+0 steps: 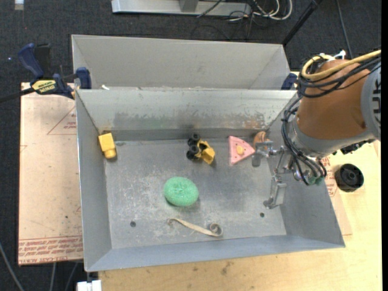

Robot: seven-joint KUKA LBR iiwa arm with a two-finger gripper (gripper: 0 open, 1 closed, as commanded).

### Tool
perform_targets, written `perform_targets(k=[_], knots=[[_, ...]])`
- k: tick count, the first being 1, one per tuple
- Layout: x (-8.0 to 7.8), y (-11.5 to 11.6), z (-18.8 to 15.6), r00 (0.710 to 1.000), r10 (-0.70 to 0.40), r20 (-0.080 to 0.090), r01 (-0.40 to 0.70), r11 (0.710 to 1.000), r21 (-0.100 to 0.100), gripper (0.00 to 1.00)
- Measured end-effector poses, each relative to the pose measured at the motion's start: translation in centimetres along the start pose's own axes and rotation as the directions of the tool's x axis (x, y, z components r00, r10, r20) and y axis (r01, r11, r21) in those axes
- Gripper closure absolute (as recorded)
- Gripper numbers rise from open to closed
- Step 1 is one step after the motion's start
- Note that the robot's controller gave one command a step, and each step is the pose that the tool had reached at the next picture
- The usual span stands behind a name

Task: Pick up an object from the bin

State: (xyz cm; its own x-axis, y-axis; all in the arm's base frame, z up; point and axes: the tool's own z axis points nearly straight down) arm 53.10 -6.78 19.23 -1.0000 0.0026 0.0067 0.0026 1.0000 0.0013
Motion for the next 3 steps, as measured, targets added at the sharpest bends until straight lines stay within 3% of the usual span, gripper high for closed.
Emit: perform_targets(k=[2,3], knots=[[-0.3,0.3,-0.3,1.000,-0.008,0.009,0.008,1.000,0.002,0.00],[-2.7,2.8,0.5,0.971,-0.238,0.008,0.238,0.971,0.002,0.00]])
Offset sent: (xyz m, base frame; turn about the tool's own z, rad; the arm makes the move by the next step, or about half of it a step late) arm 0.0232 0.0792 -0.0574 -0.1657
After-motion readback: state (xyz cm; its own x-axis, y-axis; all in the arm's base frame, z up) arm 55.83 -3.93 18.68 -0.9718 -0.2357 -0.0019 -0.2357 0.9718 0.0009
